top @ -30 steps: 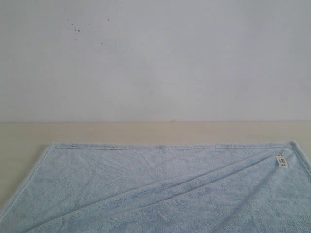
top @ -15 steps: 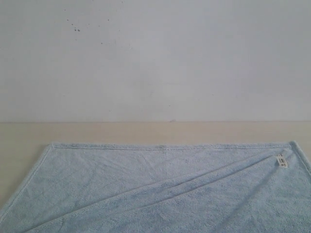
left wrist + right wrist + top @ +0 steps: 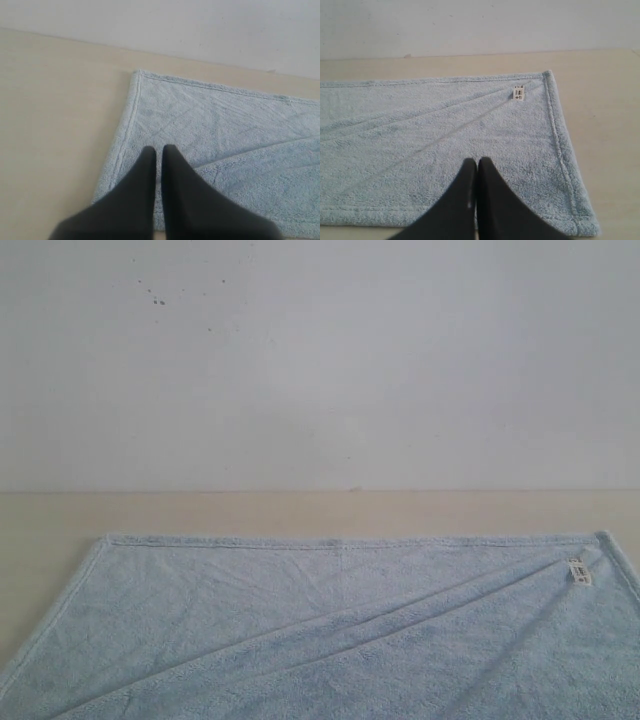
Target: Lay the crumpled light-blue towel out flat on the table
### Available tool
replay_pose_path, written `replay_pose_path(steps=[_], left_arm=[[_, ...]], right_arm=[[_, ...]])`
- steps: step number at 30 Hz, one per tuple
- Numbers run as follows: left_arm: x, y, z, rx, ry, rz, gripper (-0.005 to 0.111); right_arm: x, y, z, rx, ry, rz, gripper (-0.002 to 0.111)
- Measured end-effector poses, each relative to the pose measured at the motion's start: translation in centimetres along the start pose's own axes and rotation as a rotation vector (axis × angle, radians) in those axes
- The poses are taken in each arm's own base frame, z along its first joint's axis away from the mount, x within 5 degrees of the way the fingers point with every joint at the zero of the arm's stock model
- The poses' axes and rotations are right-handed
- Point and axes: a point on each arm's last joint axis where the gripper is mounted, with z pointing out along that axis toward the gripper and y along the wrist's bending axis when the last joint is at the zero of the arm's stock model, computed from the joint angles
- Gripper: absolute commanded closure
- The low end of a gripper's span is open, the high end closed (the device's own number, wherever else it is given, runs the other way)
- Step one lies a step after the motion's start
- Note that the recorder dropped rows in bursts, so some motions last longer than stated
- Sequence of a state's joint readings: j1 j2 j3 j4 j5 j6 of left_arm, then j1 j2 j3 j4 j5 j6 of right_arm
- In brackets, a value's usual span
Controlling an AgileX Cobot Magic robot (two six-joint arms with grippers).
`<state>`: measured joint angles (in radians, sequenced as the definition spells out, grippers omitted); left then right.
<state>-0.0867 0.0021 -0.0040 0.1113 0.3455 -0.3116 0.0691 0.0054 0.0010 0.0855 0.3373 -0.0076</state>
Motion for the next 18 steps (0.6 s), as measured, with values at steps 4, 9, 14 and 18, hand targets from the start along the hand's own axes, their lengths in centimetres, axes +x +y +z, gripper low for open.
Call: replay_pose_path(steps=[4, 9, 14, 18], left_arm=[[0.00, -0.01, 0.00, 0.001, 0.000, -0.002, 0.103], [-0.24, -0.09, 0.00, 0.010, -0.026, -0.004, 0.103], [-0.29, -0.09, 0.00, 0.009, -0.032, 0.003, 0.103], [-0.30, -0.06, 0.00, 0.006, -0.033, 0.012, 0.103]], right_arm=[[0.00, 0.00, 0.00, 0.000, 0.000, 0.000, 0.109], [0.00, 0.00, 0.00, 0.000, 0.000, 0.000, 0.109], [0.00, 0.00, 0.00, 0.000, 0.000, 0.000, 0.109], [0.00, 0.00, 0.00, 0.000, 0.000, 0.000, 0.109]])
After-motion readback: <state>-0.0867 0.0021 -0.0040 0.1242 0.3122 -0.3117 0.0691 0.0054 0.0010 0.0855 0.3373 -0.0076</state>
